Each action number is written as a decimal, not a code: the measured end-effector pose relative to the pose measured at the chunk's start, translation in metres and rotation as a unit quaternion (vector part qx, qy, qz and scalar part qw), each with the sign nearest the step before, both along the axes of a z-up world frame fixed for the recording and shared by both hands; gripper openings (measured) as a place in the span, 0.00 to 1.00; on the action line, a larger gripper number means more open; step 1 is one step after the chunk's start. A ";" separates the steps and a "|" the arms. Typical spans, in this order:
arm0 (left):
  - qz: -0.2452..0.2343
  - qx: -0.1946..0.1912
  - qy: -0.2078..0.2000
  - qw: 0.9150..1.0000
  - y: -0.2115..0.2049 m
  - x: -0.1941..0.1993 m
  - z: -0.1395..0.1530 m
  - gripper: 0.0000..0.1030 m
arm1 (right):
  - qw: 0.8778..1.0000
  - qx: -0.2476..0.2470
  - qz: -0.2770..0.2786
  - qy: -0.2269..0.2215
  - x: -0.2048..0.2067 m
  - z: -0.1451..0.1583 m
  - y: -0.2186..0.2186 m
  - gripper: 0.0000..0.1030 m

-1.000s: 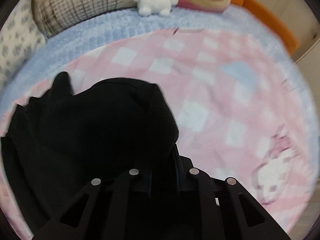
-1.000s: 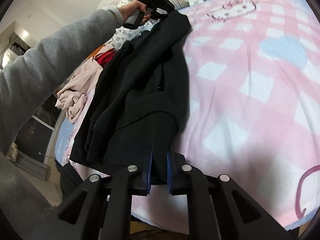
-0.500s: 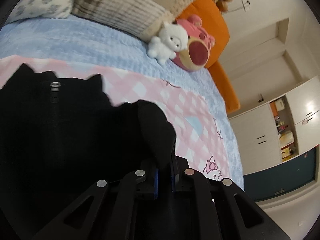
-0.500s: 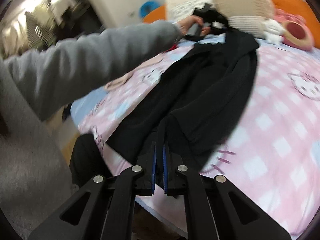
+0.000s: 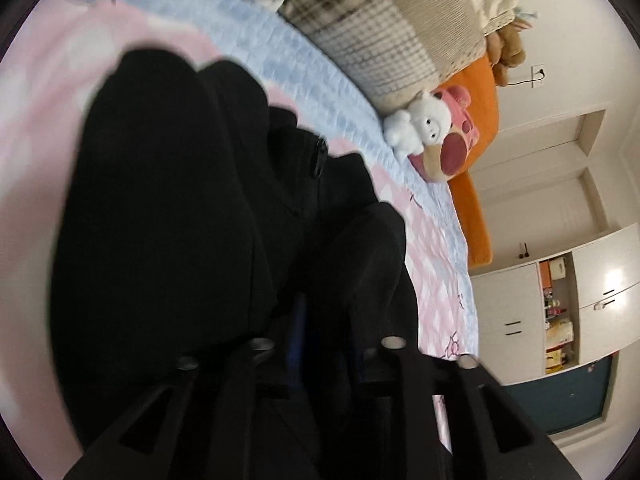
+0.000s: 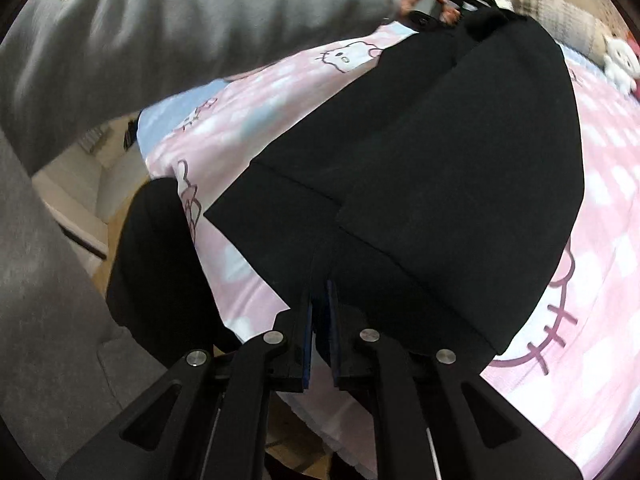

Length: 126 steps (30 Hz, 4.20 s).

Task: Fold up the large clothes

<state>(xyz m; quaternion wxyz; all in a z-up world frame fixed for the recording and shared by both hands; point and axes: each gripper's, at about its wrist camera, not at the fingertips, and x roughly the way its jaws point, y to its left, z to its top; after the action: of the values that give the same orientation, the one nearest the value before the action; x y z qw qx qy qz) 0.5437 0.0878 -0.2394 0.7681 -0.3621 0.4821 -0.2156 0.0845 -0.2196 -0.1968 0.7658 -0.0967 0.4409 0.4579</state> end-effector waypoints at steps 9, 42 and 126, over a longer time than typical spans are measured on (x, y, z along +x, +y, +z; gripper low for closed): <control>-0.071 0.092 -0.069 0.991 -0.005 -0.060 0.090 0.63 | 0.996 0.081 0.022 0.019 -0.005 0.036 -0.035 0.56; -0.108 0.388 -0.054 0.914 -0.178 -0.173 0.107 0.63 | 0.983 0.076 -0.160 -0.054 -0.033 -0.008 -0.025 0.67; -0.133 0.202 -0.092 0.966 -0.131 -0.160 0.130 0.15 | 0.963 -0.022 -0.177 -0.199 -0.048 0.032 -0.014 0.14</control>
<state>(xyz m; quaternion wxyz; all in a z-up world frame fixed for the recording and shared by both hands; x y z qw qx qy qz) 0.3835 -0.0430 -0.1089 0.8307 -0.1104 0.4871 -0.2458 0.0366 -0.2333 -0.1646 0.9048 -0.1233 0.2994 0.2764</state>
